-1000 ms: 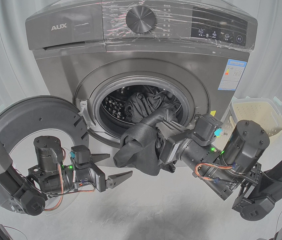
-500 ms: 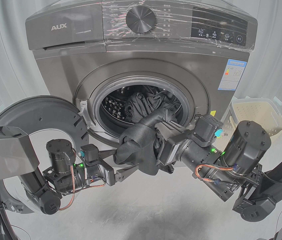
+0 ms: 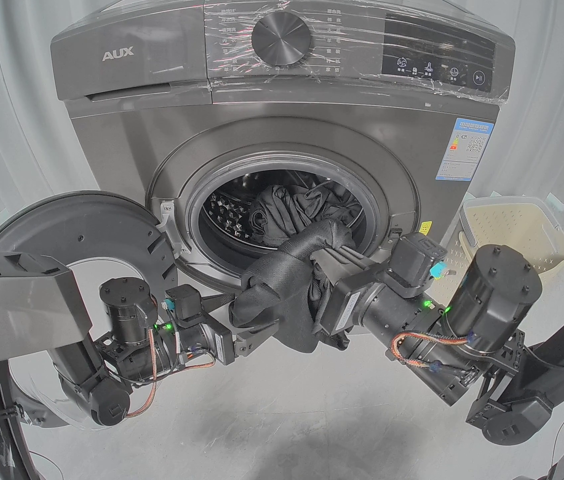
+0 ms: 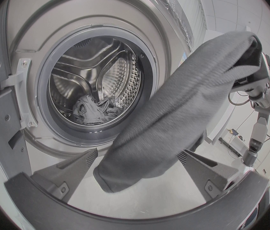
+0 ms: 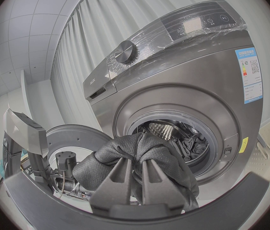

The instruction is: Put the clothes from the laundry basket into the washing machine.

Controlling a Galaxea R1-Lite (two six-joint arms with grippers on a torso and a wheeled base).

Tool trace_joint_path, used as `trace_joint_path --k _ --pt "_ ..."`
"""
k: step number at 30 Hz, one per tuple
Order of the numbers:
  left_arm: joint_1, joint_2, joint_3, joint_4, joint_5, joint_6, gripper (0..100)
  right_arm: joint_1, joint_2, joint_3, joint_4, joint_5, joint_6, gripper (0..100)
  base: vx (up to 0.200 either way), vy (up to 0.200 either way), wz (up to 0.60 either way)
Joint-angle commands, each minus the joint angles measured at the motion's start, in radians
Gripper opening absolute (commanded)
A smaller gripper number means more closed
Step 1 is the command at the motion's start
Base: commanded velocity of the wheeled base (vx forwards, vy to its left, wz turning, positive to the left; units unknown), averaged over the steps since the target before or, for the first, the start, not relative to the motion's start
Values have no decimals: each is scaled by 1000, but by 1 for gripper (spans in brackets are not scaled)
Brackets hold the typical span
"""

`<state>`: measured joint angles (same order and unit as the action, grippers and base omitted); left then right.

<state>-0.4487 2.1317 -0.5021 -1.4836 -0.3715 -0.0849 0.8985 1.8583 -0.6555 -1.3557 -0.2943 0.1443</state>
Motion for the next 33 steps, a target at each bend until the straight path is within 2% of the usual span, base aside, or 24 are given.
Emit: trace_joint_path --k 1,22,23,33 --pt "7 20 -22 -7 6 1 100 0 -1 5 -2 0 0 0 0 0 0" --pt "-28 59 2 -56 5 4 100 2 -1 1 -2 0 0 0 0 0 0" --pt "-28 63 1 -56 5 4 0 0 -1 1 0 0 0 0 0 0 0" --pt "-50 -9 71 -60 3 13 0 0 2 -1 -2 0 0 0 0 0 0"
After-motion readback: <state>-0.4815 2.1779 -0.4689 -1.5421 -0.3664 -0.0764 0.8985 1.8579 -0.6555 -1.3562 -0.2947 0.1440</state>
